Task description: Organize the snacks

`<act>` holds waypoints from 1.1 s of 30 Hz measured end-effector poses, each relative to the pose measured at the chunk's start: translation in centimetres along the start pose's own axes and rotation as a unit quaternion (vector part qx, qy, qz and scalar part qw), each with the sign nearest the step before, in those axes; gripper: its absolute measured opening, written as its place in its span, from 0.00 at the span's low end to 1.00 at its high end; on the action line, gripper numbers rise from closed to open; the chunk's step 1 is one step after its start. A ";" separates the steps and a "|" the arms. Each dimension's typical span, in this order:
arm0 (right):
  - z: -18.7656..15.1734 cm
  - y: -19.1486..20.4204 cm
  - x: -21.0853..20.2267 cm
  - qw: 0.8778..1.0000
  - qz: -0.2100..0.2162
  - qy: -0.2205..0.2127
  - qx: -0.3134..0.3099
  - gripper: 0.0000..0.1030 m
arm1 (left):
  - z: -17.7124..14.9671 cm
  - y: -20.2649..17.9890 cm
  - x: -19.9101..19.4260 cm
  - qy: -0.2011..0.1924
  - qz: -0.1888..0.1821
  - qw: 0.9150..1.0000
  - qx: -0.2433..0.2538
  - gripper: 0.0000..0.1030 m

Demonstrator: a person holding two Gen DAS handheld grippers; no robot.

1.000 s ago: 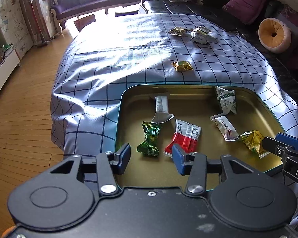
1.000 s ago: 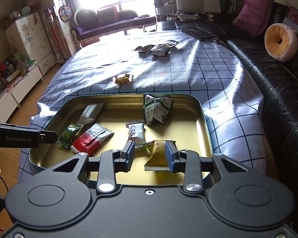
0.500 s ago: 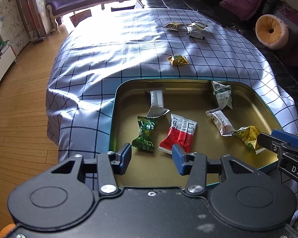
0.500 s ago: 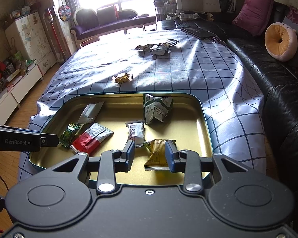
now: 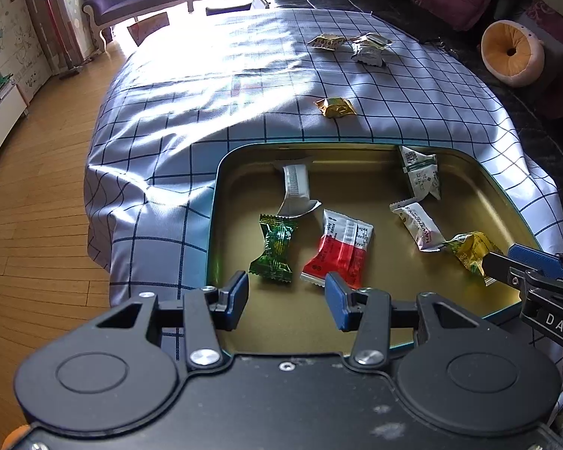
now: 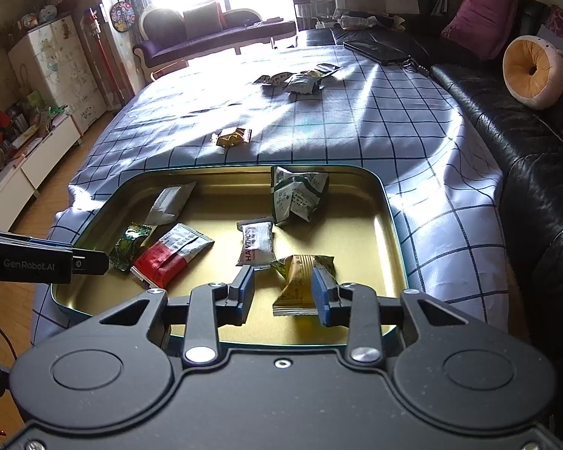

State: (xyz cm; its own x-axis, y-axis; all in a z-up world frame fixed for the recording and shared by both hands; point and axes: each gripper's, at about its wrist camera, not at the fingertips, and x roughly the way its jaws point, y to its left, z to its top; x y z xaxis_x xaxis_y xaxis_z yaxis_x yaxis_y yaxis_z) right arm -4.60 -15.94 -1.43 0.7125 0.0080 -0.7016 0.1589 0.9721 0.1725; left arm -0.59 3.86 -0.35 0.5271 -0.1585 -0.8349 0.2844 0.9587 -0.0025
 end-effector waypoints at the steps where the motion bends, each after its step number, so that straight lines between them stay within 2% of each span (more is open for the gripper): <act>1: 0.0 0.0 0.0 1.000 0.001 0.001 0.000 0.42 | 0.0 0.0 0.0 0.000 -0.001 1.000 0.000 0.46; 33: -0.3 -0.3 0.5 1.000 0.001 -0.004 -0.004 0.42 | 0.4 0.4 0.5 0.018 -0.010 1.000 0.001 0.46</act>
State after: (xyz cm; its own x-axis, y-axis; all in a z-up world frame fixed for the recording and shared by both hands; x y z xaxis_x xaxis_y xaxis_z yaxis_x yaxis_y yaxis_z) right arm -4.50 -16.20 -2.06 0.7182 0.0092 -0.6958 0.1511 0.9740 0.1688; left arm 0.07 4.04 -0.53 0.4917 -0.1684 -0.8543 0.2956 0.9551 -0.0181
